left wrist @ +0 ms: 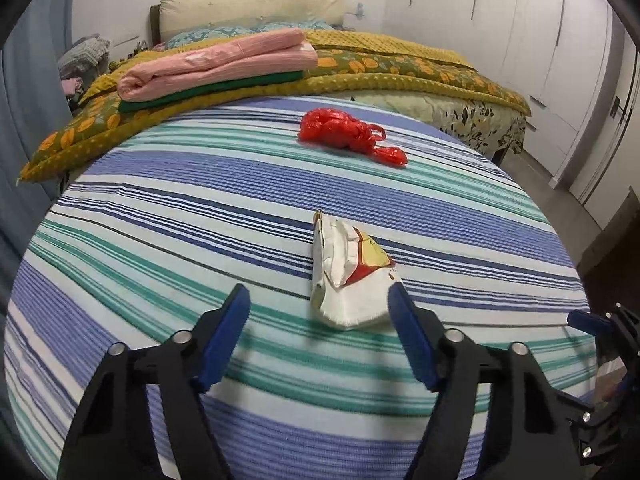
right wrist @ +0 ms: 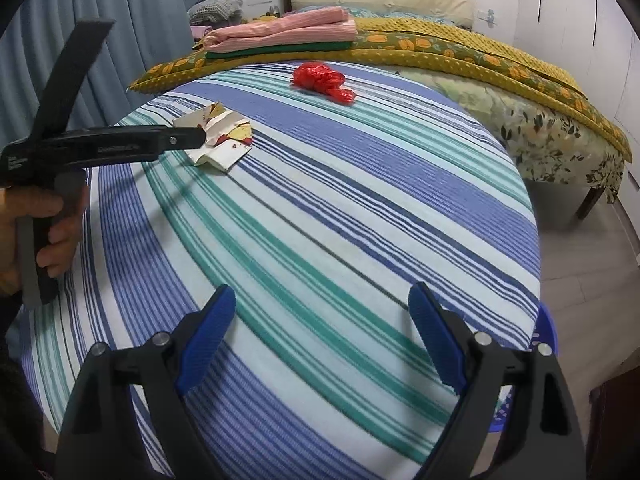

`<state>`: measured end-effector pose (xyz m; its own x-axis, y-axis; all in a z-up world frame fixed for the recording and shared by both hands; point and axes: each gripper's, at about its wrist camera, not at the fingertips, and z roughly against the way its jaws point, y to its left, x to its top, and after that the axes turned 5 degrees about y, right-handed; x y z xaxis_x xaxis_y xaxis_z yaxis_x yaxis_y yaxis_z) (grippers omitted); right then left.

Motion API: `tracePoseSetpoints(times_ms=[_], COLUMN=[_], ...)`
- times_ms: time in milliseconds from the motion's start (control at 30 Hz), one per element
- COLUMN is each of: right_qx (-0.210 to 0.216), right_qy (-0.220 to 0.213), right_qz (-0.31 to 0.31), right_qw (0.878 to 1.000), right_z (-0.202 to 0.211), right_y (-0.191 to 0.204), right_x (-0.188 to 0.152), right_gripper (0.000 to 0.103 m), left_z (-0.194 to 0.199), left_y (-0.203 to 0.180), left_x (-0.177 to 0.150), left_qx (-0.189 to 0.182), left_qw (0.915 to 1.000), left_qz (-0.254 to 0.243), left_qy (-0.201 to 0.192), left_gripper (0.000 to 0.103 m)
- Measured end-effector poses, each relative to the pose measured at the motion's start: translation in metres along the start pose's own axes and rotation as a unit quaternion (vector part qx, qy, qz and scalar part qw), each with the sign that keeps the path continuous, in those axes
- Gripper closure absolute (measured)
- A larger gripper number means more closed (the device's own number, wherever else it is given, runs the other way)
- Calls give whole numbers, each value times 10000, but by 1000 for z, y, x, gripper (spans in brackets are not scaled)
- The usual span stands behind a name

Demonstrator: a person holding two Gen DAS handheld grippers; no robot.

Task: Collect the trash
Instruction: 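Grasp the white-red paper wrapper with the left tool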

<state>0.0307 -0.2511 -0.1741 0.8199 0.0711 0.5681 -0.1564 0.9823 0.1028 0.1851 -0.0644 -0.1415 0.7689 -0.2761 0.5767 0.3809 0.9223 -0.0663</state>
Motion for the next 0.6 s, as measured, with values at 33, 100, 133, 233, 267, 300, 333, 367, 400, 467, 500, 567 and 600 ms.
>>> tracePoseSetpoints(times_ms=[33,100,133,233,267,300,333,367,400,467,500,567,600], right_qx=[15,40,46,51,58,50,22,4,25,110,144,242,282], right_qy=[-5,-24,-38,-92,-135,-181,-209,-208,-199,-196,-183,-154,-143], right_qz=[2,0,-4,-116,-150,-167,-168,-162,-164,-135,-73,101,187], right_qw=[10000,10000,10000,9999,9998,9997,9996,9997,9997,9997,9997,9995,9993], right_z=[-1,-1,-1,-5,-6,-9,-13,-21,-28,-45,-55,-72,-80], right_y=[-1,-5,-8,-24,-30,-35,-40,-46,-51,-62,-65,-67,-66], right_x=[2,6,10,32,40,49,60,74,85,112,126,152,163], right_gripper=[17,17,17,17,17,17,17,17,17,17,17,17,17], left_z=[-3,-6,-8,-13,-14,-15,-16,-17,-18,-18,-18,-18,-18], left_y=[0,0,1,4,6,6,8,9,10,11,11,12,12], left_x=[0,1,1,2,2,2,3,4,5,6,7,7,7], left_qx=[-35,-70,-83,-185,-217,-243,-292,-336,-357,-397,-403,-437,-453], left_qw=[10000,10000,9999,9996,9995,9994,9991,9989,9987,9985,9985,9983,9982], left_qz=[25,49,70,184,218,245,285,325,345,363,360,368,385], left_qy=[18,34,39,66,79,90,103,105,105,98,88,81,79], left_gripper=[38,41,41,47,50,54,56,58,61,66,69,73,76])
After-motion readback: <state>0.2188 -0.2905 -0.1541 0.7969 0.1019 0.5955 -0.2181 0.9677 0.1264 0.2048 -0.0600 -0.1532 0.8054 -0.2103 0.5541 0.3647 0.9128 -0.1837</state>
